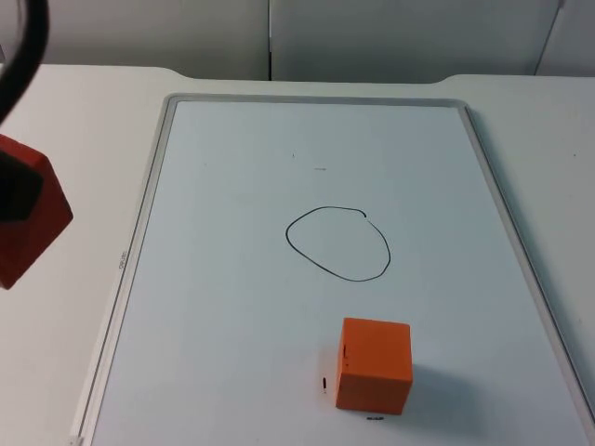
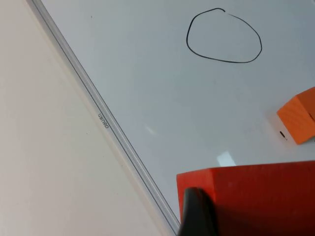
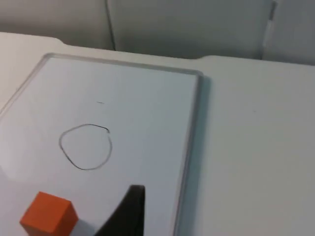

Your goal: Pick up one cube with the left hand and another cube with the right hand. First place the cube in the right hand at the target position, then stack the cube in the left hand on top.

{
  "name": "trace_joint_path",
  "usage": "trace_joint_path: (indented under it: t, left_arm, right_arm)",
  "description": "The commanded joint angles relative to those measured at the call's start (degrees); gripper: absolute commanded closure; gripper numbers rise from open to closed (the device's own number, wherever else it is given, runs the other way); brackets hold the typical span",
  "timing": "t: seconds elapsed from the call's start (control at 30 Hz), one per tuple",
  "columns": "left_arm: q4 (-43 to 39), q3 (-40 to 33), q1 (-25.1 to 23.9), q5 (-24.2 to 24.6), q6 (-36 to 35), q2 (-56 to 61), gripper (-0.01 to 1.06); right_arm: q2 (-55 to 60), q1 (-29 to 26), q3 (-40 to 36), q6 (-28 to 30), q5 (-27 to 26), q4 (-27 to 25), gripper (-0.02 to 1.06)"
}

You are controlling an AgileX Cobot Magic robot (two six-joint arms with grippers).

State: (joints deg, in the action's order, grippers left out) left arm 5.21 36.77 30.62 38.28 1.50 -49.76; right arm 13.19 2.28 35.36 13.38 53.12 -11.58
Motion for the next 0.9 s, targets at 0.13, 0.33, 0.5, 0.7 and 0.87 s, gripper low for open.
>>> trace_joint_path:
  t: [0.13,0.33,0.5,0.7,0.87]
  left_arm:
    - [0.69,-0.24,0.48,-0.43,0.02,0.43,0.86]
    - [0.56,-0.24,0.48,-0.43,0.02,0.43,0.86]
    - [0.7,-0.24,0.48,-0.43,0.02,0.43,0.86]
    - [0.49,-0.24,0.48,-0.32,0.02,0.43,0.86]
    - [0.39,-0.24,0.48,-0.23,0.02,0.43,0.86]
  right_arm:
    - [19.14,-0.42,5.76,17.25,-6.39,-14.05,0.0]
    - [35.66,-0.42,11.06,33.45,-8.12,-29.66,0.0]
    - [49.27,0.57,15.75,39.35,-8.7,-33.69,0.05]
    - [60.16,14.24,20.14,41.3,-10.01,-26.57,0.05]
    - [67.07,28.12,20.78,41.02,-12.76,-14.64,0.05]
